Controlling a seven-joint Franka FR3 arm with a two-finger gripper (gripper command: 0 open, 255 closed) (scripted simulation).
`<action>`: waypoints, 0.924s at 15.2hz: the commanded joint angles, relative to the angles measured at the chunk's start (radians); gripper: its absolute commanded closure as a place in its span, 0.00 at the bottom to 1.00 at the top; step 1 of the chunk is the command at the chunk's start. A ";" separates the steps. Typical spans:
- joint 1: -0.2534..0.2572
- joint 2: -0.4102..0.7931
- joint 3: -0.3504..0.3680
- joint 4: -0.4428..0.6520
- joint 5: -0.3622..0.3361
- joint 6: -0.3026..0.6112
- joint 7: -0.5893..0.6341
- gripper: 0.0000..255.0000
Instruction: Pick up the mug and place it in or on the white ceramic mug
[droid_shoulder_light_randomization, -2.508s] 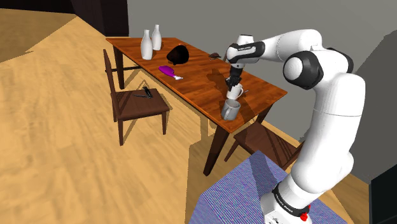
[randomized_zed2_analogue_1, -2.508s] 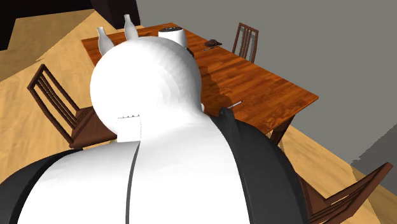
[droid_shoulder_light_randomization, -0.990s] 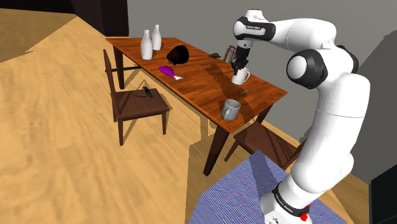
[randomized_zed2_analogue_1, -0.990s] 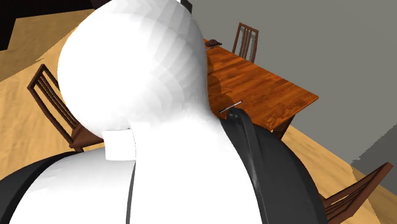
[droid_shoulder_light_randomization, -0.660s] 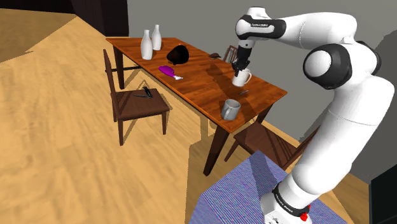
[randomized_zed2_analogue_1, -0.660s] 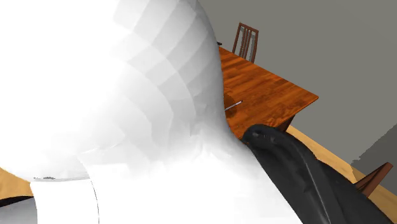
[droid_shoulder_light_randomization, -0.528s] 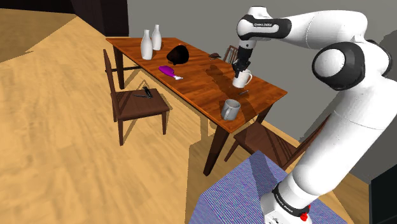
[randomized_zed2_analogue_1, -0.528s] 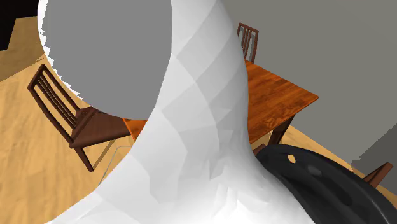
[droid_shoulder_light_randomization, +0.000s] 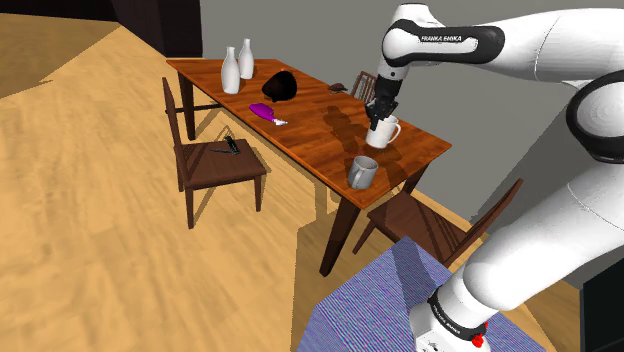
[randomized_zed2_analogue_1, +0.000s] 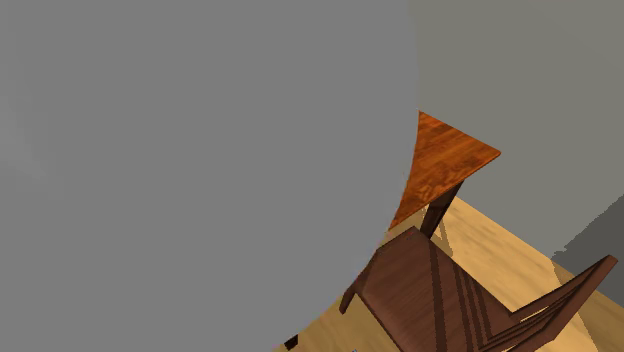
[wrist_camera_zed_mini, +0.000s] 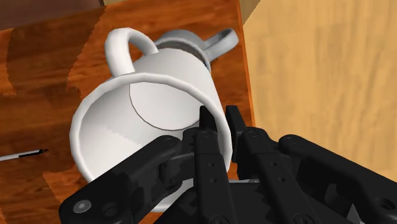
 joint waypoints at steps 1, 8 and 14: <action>0.005 -0.039 0.010 -0.048 -0.005 0.007 0.020 1.00; 0.004 -0.033 0.008 -0.135 -0.007 0.101 0.025 1.00; 0.003 -0.019 0.005 -0.201 -0.008 0.181 0.029 1.00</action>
